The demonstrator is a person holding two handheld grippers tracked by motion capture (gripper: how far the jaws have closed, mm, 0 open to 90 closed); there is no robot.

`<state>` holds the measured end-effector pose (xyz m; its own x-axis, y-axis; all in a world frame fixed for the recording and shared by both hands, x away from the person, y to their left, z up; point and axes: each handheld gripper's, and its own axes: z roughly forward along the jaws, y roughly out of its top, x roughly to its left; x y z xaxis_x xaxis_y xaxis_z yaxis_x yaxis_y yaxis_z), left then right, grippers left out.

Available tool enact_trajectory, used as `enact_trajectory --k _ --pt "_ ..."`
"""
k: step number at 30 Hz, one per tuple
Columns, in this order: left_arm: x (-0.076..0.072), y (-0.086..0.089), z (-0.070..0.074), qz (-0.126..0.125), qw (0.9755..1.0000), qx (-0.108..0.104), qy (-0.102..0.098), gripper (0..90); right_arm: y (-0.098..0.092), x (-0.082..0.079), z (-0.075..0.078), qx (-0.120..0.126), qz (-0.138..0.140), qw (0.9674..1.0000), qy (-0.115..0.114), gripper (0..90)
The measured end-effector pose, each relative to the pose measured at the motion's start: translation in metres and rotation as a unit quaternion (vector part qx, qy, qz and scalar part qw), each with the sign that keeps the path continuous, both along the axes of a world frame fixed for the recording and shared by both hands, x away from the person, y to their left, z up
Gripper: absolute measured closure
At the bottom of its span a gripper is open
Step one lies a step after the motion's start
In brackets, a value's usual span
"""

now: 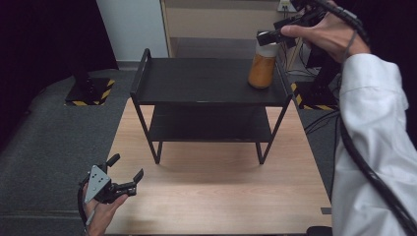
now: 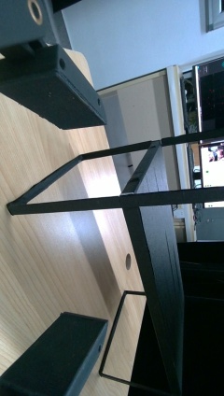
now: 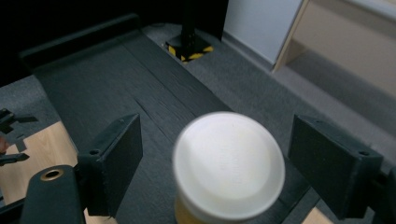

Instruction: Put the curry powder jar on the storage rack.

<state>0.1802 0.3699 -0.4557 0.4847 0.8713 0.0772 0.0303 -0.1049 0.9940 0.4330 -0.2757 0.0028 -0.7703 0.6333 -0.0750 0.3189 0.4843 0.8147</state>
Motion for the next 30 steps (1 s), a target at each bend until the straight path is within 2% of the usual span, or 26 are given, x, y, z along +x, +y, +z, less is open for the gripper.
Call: enact_trajectory --k 1,2,4,8,10,12,16,19,20,23,30 --pt "0.001 -0.001 0.000 -0.002 1.0000 0.003 0.000 3.0 -0.003 -0.011 0.011 -0.003 0.006 0.9999 -0.010 17.3" --pt "0.001 -0.001 0.000 -0.002 1.0000 0.003 0.000 3.0 -0.003 -0.011 0.011 -0.003 0.006 0.9999 -0.010 17.3" --pt "0.001 -0.002 0.001 -0.004 1.0000 0.004 0.000 3.1 -0.009 -0.026 0.020 0.001 0.019 0.9995 -0.025 16.0" --pt "0.000 -0.003 0.001 -0.005 1.0000 0.006 0.000 3.0 -0.015 -0.051 0.028 -0.011 0.052 0.9977 -0.043 15.9" --pt "0.000 -0.003 0.002 -0.006 1.0000 0.005 0.001 3.0 -0.020 -0.066 0.025 -0.009 0.064 0.9967 -0.048 15.7" --pt "0.000 -0.003 0.002 -0.006 1.0000 0.005 0.002 3.0 -0.023 -0.081 0.019 -0.021 0.078 0.9955 -0.048 15.6" --pt "0.000 -0.004 0.002 -0.007 1.0000 0.007 0.001 3.0 -0.026 -0.099 0.010 -0.034 0.091 0.9939 -0.053 15.6" --pt "0.000 -0.004 0.002 -0.008 1.0000 0.006 0.000 3.0 -0.035 -0.119 -0.005 -0.033 0.105 0.9920 -0.062 15.5" --pt "0.001 -0.004 0.002 -0.009 0.9999 0.007 0.000 3.0 -0.035 -0.119 -0.005 -0.033 0.105 0.9920 -0.062 15.5" --pt "0.001 -0.005 0.002 -0.010 0.9999 0.008 0.002 3.0 -0.040 -0.134 -0.016 -0.043 0.116 0.9900 -0.067 15.4" --pt "0.002 -0.006 0.002 -0.012 0.9999 0.012 0.002 3.0 -0.053 -0.161 -0.046 -0.032 0.141 0.9860 -0.084 15.2"
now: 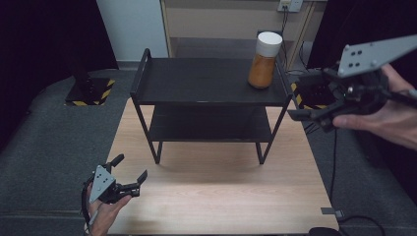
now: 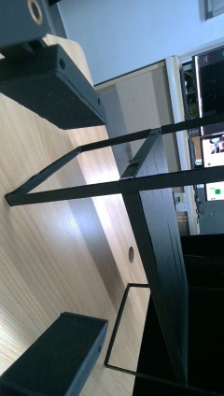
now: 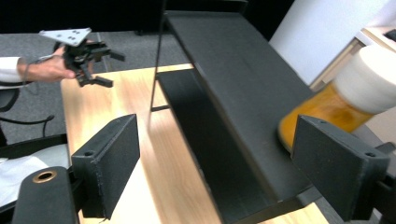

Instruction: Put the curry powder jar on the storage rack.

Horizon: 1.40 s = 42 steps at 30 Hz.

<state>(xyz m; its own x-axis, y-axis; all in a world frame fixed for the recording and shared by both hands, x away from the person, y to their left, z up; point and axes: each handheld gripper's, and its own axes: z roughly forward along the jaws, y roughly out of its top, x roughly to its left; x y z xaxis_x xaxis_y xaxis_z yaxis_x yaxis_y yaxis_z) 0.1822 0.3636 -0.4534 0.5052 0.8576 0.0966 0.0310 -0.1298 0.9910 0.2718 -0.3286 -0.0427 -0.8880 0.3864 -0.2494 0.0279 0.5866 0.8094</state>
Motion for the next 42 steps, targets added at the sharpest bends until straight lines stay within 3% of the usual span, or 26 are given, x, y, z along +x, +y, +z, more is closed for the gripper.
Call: enact_trajectory --k 3,6,17,27,42 --pt "0.000 0.000 0.000 0.000 1.0000 0.000 0.001 3.0 -0.002 -0.009 -0.020 0.002 0.009 1.0000 0.003 14.2" --pt "0.000 -0.001 0.000 -0.001 1.0000 0.002 0.001 3.0 0.000 -0.014 -0.028 -0.008 0.009 0.9999 -0.001 13.2" --pt "0.001 -0.002 0.000 -0.003 1.0000 0.005 0.003 2.9 -0.006 -0.018 -0.072 0.026 0.016 0.9995 0.013 12.7" --pt "0.001 -0.002 0.000 -0.004 1.0000 0.002 0.002 2.8 -0.009 -0.016 -0.081 0.048 0.019 0.9986 0.012 12.7" --pt "0.003 -0.003 0.000 -0.011 0.9999 0.007 0.004 3.0 -0.010 -0.016 -0.086 0.051 0.014 0.9986 0.011 12.7"
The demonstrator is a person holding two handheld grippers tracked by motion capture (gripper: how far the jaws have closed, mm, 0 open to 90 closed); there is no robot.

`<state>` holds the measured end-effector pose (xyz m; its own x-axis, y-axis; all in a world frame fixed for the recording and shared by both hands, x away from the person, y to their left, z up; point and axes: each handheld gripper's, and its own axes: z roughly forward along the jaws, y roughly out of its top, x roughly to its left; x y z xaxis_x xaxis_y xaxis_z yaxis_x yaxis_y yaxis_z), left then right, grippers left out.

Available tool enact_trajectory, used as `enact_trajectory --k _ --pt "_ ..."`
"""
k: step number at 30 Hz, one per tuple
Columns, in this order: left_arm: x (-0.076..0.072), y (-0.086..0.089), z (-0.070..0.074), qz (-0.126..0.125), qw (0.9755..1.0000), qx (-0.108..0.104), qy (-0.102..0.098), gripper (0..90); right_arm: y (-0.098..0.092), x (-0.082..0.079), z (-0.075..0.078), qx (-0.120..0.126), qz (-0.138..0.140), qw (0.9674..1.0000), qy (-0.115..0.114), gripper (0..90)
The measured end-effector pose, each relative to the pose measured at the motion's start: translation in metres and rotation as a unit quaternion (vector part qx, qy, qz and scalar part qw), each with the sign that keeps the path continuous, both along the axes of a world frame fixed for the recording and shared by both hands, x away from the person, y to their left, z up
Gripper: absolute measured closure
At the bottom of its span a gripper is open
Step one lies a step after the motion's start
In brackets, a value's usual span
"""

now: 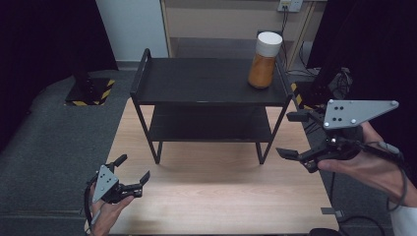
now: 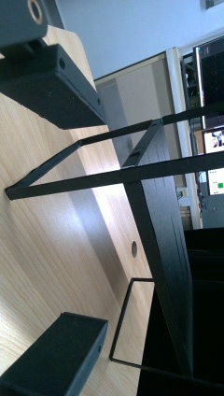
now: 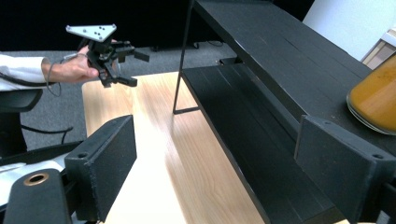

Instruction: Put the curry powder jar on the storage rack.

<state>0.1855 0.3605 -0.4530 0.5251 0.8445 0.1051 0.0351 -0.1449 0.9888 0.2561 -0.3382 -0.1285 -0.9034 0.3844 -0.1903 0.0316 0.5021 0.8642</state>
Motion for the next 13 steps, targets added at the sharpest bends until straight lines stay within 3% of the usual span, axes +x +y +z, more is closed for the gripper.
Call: enact_trajectory --k 13 --pt "0.0007 0.0001 0.0000 -0.001 1.0000 0.001 -0.001 3.1 0.0009 0.0018 -0.0013 -0.001 0.001 1.0000 0.000 12.9"
